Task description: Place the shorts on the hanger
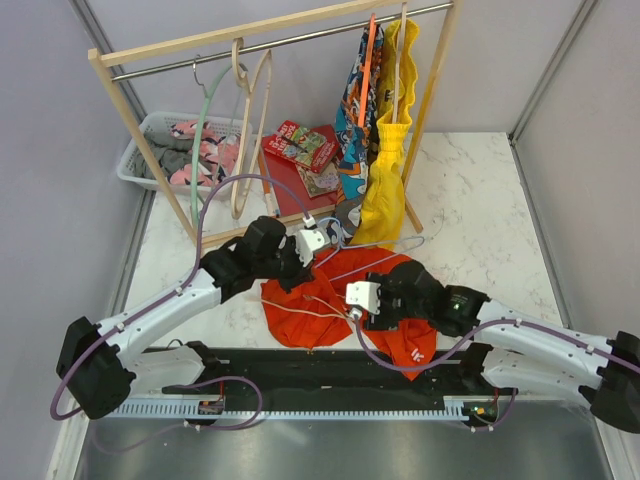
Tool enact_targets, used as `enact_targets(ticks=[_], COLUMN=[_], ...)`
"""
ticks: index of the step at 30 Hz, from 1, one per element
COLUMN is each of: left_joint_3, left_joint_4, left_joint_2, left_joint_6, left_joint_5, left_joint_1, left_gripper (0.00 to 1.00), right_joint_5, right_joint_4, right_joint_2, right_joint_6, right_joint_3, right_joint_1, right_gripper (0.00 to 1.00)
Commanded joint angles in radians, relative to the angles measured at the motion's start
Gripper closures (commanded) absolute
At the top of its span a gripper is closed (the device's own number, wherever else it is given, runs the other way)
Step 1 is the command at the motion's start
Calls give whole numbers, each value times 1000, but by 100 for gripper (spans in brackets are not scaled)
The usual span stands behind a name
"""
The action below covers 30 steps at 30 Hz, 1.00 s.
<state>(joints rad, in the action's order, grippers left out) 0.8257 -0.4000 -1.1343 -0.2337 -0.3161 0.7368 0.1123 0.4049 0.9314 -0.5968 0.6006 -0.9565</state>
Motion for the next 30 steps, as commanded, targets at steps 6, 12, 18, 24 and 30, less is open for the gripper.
enact_targets(ticks=[6,12,18,24,30], left_joint_3=[36,-23,-34,-49,-115], left_joint_4=[-55,-86,-111,-126,-105], left_joint_2=[51,188,241,271,370], left_joint_6=[28,5,-7,-56,-107], left_joint_5=[-20,-63,-98,-55,-12], left_joint_1=[-25,-57,-68,-68,-68], left_gripper=[98,98,98,98,98], right_joint_5=[-378,-385,-366,-281,-172], right_joint_4=[-115,41,68,45,34], right_joint_2=[47,-114,-163,-112,-98], right_joint_6=[35,35,17,49,68], right_joint_3=[-62,-68,-96,-42,-5], right_joint_1=[-21,97,228,375,546], right_gripper=[31,61,92,100,100])
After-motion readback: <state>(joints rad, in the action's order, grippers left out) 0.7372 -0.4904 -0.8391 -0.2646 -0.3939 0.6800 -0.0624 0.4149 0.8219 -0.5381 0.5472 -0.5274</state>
